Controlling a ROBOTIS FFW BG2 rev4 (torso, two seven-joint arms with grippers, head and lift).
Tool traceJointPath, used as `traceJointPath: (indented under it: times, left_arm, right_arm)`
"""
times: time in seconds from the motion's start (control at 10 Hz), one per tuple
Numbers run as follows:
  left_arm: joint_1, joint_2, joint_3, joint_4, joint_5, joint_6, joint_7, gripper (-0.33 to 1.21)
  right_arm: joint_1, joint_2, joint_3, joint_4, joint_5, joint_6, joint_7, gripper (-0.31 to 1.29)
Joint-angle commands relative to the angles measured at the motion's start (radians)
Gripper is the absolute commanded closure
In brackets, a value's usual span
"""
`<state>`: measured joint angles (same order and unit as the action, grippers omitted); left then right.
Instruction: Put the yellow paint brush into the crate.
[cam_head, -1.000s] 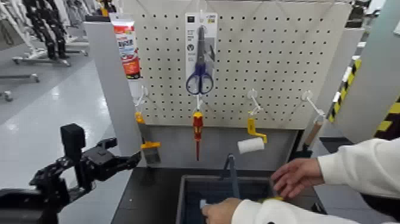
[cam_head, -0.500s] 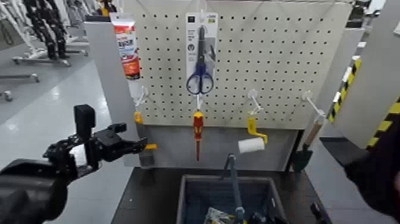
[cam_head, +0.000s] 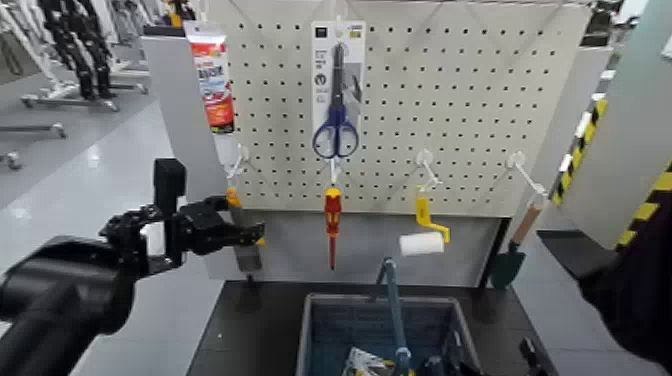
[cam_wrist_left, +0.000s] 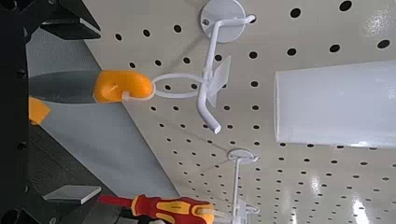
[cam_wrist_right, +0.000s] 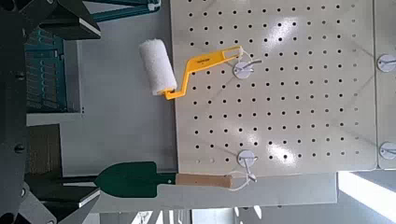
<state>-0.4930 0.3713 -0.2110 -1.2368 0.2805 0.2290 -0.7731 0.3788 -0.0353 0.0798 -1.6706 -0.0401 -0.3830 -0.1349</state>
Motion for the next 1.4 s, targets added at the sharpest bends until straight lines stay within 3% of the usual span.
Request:
traceJointPath:
  times: [0.1, 0.2, 0.4, 0.7, 1.1, 1.4]
  left_arm:
    - [-0.012, 0.0, -0.008, 0.007, -0.001, 0.006, -0.003, 0.42]
    - [-0.009, -0.002, -0.008, 0.003, -0.004, 0.015, 0.001, 0.85]
    - [-0.002, -0.002, -0.008, -0.016, -0.017, 0.033, 0.005, 1.01]
    - [0.016, -0.003, 0.002, -0.058, -0.041, 0.059, 0.02, 1.11]
    - [0.044, -0.005, 0.033, -0.09, -0.038, 0.055, 0.023, 1.11]
    - [0.114, -0.018, 0.087, -0.213, -0.053, 0.085, 0.038, 1.11]
  right_arm:
    - [-0.001, 0.0, 0.001, 0.0, -0.001, -0.001, 0.0, 0.13]
    - [-0.001, 0.0, 0.001, 0.0, -0.001, 0.001, 0.0, 0.13]
    - [-0.001, 0.0, 0.0, -0.001, -0.001, 0.001, 0.0, 0.13]
    - [-0.001, -0.002, 0.0, -0.001, -0.001, 0.001, 0.0, 0.13]
    - [-0.001, -0.002, 0.001, -0.001, -0.001, 0.001, 0.0, 0.13]
    - [-0.001, -0.003, 0.001, -0.001, -0.001, 0.004, 0.0, 0.13]
